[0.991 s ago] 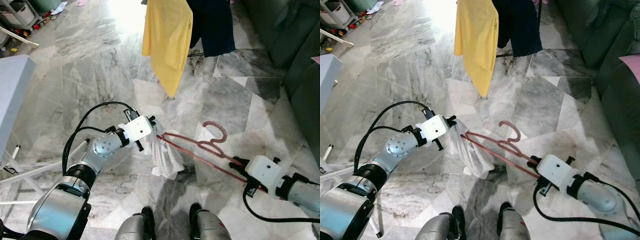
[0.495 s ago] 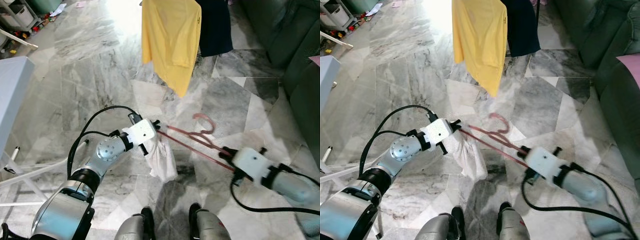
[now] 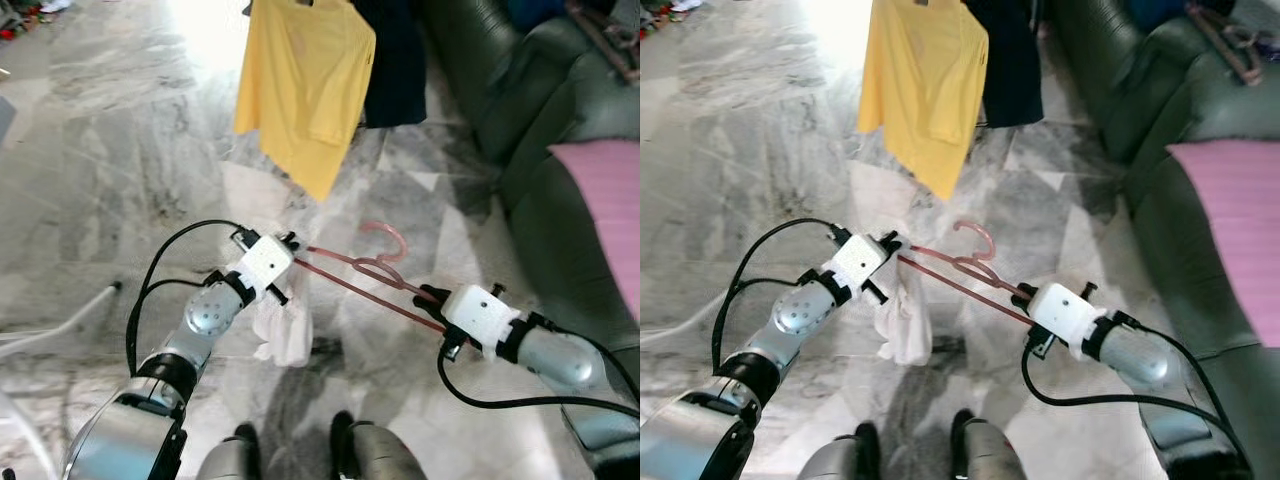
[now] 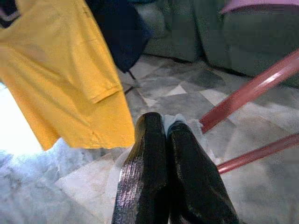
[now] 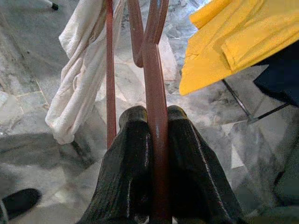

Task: Hang hanger

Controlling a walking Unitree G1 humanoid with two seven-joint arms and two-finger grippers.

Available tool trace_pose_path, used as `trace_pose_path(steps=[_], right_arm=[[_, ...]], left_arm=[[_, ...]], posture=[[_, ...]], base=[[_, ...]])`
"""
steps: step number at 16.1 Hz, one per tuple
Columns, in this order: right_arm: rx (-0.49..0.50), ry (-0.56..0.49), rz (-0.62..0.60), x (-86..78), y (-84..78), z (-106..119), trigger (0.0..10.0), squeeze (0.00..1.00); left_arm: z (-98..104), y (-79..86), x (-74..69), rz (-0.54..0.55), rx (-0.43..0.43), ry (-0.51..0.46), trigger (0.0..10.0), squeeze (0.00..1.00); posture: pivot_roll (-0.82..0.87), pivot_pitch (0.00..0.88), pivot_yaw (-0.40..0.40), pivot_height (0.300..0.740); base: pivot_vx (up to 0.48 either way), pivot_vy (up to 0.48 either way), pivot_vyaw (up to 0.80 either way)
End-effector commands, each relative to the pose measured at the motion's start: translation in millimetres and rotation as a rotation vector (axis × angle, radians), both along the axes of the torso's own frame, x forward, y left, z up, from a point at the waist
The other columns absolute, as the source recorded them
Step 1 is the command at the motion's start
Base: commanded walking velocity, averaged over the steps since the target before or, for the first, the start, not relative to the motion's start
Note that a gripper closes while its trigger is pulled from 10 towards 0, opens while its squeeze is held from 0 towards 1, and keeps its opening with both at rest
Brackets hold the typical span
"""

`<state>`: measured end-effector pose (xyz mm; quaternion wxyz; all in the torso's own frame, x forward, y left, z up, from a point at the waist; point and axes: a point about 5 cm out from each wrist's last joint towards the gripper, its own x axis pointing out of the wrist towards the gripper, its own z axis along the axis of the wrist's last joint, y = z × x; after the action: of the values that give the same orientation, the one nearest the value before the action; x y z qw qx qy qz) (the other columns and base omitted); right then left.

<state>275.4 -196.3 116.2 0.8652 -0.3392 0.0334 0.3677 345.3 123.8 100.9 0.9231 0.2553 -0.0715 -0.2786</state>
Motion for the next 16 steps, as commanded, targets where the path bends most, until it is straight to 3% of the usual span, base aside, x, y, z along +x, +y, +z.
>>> trace_pose_path(steps=[1, 5, 13, 16], right_arm=[[-0.017, -0.001, 0.028, 0.6, 0.7, -1, 10.0, 0.00], [-0.014, -0.034, 0.038, 7.8, 7.5, 3, 10.0, 0.00], [0.009, 0.008, 0.066, 2.3, 15.0, -9, 10.0, 0.00], [0.022, -0.052, -0.057, 15.2, 13.5, -13, 10.0, 0.00]], left_arm=[[1, 1.3, -0.7, 0.031, -0.029, -0.017, 10.0, 0.00], [13, 2.3, 1.4, 0.040, -0.086, -0.074, 10.0, 0.00], [33, -21.5, 1.6, -0.151, -0.088, -0.117, 10.0, 0.00], [37, -22.0, 2.4, -0.139, -0.118, -0.127, 10.0, 0.00]], posture=[[-0.18, 0.183, -0.113, 0.740], [-0.17, 0.178, -0.083, 0.740], [-0.19, 0.194, -0.029, 0.740], [-0.19, 0.200, -0.016, 0.740]], base=[[0.000, 0.000, 0.00], [0.000, 0.000, 0.00], [0.000, 0.000, 0.00], [0.000, 0.000, 0.00]])
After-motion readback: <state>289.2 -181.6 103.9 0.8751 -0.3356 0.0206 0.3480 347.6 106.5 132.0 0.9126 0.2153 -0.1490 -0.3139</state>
